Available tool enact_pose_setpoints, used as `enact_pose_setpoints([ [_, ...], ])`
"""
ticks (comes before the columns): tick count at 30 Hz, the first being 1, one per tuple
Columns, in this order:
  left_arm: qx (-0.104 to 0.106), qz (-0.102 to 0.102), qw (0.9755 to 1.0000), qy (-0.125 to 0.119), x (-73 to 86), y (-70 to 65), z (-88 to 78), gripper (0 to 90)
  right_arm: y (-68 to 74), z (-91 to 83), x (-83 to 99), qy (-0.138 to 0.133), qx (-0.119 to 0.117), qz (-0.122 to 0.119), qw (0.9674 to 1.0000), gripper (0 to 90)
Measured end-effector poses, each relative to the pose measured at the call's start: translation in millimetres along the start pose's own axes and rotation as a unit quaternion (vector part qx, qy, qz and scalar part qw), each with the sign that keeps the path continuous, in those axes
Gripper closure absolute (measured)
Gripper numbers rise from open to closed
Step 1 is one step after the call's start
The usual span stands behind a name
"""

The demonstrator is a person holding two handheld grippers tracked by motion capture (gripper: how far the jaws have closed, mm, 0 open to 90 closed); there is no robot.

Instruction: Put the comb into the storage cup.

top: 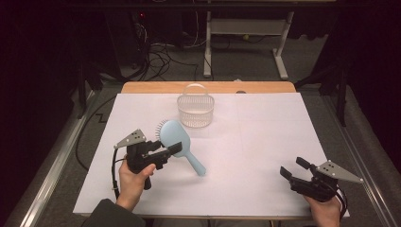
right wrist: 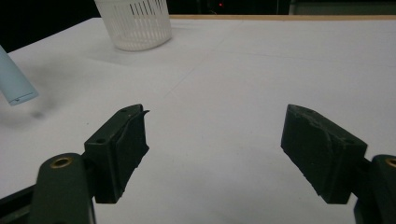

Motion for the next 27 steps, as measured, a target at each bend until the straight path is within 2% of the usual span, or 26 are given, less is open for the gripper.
enact_pose_setpoints([
  [7, -0.006, 0.004, 0.9999, 0.011, -8.4, 3.4, 2.0, 54.8, 2.5, 3.4, 0.8, 0.004, -0.006, 0.004, 1.0, 22.6],
  [11, -0.011, 0.006, 0.9998, 0.014, -16.9, 5.5, 2.7, 54.8, 5.1, 5.3, 0.5, 0.009, -0.01, -0.007, 0.9999, 22.5],
  [19, -0.008, 0.017, 0.9997, 0.018, -33.4, 3.8, 7.4, 54.8, 4.6, 4.9, 0.3, 0.005, -0.009, -0.004, 0.9999, 22.6],
  [27, -0.007, 0.015, 0.9997, 0.016, -46.8, 7.3, 15.5, 54.8, 6.3, 7.2, -0.2, 0.007, -0.009, -0.009, 0.9999, 22.6],
])
Point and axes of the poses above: each handheld gripper's, and its own axes: z roughly forward along the jaws, x roughly out of its underside, y roughly to its left, the point moved 3 cm from there along z, roughly forward along the jaws, and after that the axes turned 2 degrees about -x, right-handed, at the moved point
